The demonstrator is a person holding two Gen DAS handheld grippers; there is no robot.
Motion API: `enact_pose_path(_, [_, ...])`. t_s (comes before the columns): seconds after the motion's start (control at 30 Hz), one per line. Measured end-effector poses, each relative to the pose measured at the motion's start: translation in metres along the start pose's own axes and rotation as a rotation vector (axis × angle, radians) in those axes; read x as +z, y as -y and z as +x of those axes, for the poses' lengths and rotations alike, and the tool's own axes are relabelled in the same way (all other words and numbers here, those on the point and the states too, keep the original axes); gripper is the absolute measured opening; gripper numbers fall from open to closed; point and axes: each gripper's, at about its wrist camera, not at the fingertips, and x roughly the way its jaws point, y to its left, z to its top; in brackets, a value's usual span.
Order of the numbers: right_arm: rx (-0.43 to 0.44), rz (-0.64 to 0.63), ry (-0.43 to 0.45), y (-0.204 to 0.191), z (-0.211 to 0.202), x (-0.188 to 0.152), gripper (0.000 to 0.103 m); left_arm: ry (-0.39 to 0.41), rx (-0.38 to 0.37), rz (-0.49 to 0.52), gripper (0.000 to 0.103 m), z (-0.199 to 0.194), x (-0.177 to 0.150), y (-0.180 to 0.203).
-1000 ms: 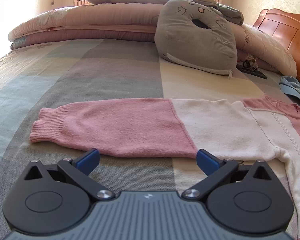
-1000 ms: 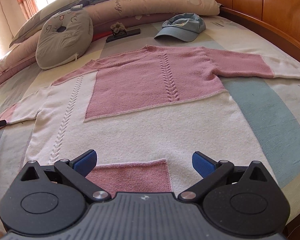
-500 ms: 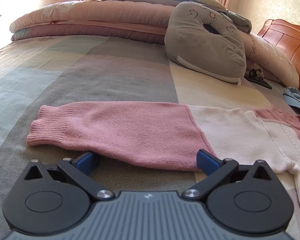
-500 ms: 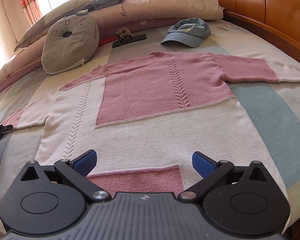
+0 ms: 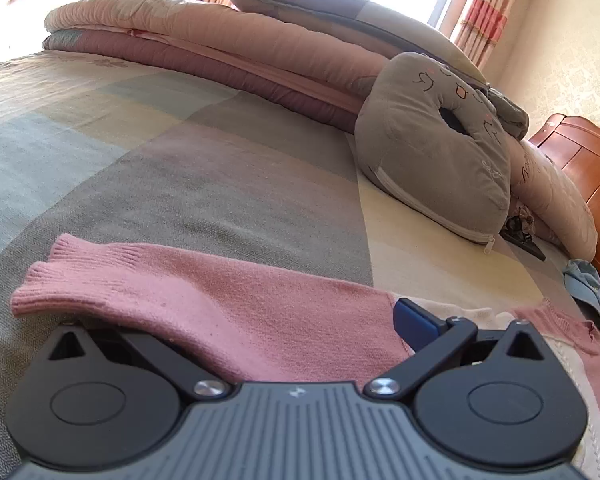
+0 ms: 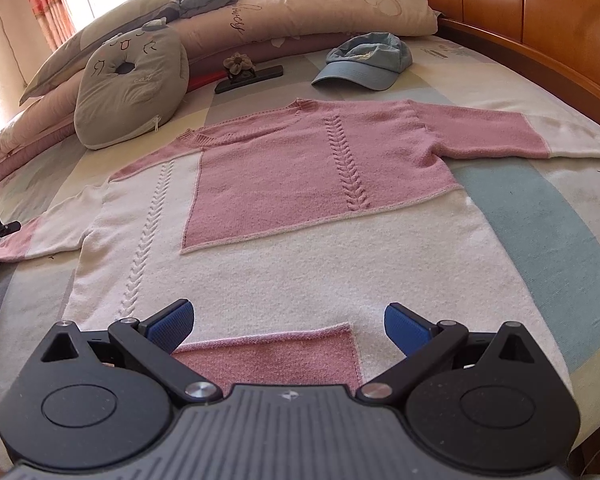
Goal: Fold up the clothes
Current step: 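Grasp the pink sleeve cuff with the left gripper and lift it, then carry the held sleeve across the sweater body toward the collar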
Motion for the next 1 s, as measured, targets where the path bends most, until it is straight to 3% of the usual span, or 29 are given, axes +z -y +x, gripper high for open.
enact_pose_path(0.2, [0.007,0.001,0.006,-0.002,-0.004,-0.003,0.103,0.025,-0.039,-0.056,0.102,0.005,0.009,0.001])
enact_pose_path(0.37, [0.019,-0.007,0.012,-0.003,-0.006,-0.002,0.103,0.058,-0.072,-0.008,0.102,-0.003,0.019,0.022])
enact_pose_path(0.7, [0.037,-0.065,-0.004,-0.009,-0.012,-0.005,0.103,0.048,-0.118,0.094,0.102,-0.014,0.031,0.066])
enact_pose_path(1.0, [0.048,-0.091,-0.011,-0.003,-0.020,-0.008,0.103,0.040,-0.143,0.051,0.102,-0.023,0.038,0.084])
